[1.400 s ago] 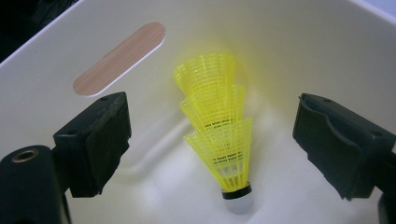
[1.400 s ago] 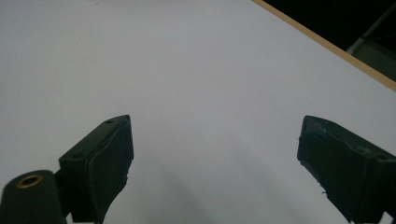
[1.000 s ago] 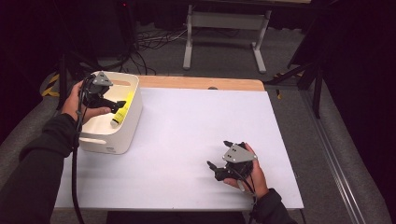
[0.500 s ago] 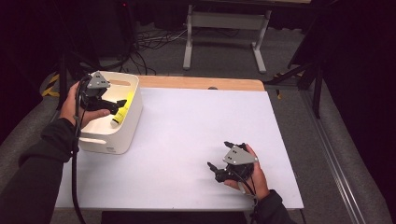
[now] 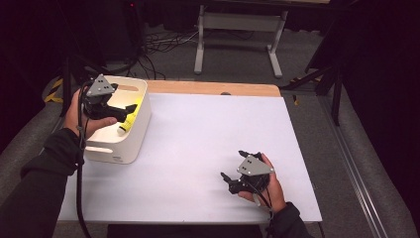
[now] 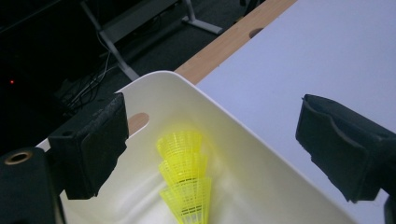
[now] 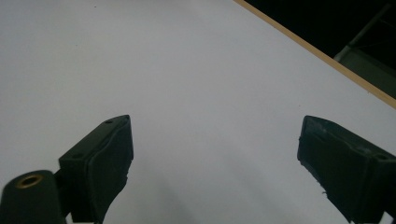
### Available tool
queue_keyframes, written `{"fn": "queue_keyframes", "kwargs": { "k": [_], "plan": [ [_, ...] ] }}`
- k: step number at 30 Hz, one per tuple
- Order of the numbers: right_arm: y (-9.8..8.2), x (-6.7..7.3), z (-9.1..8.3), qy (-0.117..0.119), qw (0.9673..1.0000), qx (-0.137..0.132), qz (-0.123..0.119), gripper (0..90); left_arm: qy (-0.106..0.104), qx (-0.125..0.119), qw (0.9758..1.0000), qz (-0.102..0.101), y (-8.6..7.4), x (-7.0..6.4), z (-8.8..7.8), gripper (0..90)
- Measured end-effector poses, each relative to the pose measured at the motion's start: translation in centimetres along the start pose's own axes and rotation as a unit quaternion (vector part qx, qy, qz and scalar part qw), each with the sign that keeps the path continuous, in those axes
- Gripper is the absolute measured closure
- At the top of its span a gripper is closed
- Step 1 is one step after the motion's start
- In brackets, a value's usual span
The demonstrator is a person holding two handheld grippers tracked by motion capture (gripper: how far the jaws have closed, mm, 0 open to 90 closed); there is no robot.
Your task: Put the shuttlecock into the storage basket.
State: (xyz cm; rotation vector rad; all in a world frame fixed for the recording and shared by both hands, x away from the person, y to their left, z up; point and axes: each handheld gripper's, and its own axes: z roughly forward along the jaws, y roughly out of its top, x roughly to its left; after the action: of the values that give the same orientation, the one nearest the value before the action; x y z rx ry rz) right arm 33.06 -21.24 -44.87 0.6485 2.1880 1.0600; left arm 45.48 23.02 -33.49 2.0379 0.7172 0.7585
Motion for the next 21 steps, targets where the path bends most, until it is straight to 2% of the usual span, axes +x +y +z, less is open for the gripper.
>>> {"fn": "queue_keyframes", "kwargs": {
  "k": [13,21],
  "plan": [
    [0.0,0.0,0.0,-0.001,1.0000,-0.001,0.000,11.3,-0.011,-0.052,0.9985,0.012,0.6,-1.8,-1.8,8.8],
    [0.0,0.1,-0.1,0.000,1.0000,-0.001,-0.002,11.2,-0.018,-0.069,0.9974,0.010,0.4,-2.3,-2.4,8.7]
  ]
}}
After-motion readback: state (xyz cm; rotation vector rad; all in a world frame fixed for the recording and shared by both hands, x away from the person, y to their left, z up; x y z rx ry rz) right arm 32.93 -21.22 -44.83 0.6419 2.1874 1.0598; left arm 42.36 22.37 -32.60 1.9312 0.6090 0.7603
